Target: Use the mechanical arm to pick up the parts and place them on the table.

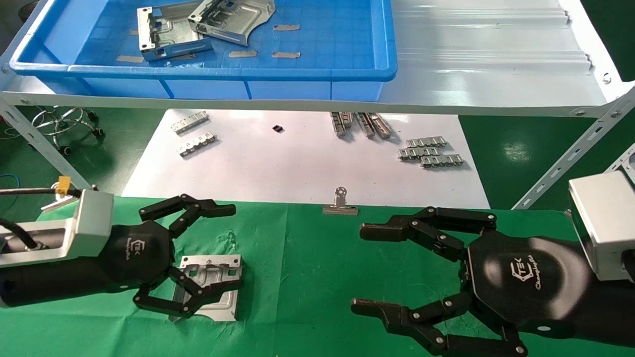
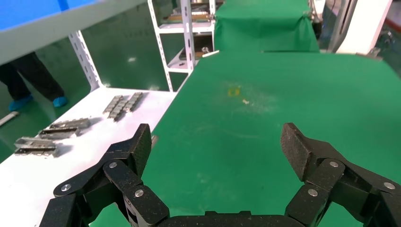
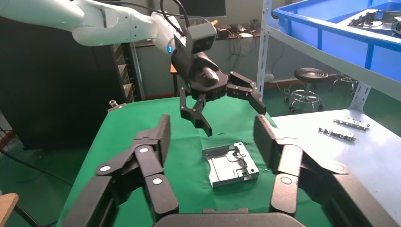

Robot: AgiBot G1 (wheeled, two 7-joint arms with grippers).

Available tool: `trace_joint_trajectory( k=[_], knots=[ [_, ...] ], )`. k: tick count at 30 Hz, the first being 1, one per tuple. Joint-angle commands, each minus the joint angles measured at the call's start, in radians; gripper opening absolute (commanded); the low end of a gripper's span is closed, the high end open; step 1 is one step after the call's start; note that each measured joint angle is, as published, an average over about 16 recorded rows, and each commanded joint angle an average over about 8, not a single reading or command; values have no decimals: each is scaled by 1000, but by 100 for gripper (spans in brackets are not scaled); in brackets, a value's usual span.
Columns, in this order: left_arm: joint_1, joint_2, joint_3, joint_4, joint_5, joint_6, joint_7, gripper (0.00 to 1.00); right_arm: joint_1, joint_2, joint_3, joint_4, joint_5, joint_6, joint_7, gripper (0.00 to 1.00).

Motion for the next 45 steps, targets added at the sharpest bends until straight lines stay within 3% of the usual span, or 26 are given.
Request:
trace_joint_trajectory(
  k=[1, 31, 45],
  knots=[
    [16, -9, -21, -36, -3, -4, -31, 100, 0, 0, 0, 0, 0, 0, 0, 100],
    [245, -138, -331, -556, -52, -61, -479, 100, 0, 0, 0, 0, 0, 0, 0, 100],
    [257, -145, -346, -579, -57, -66, -492, 100, 0, 0, 0, 0, 1, 0, 0, 100]
  ],
)
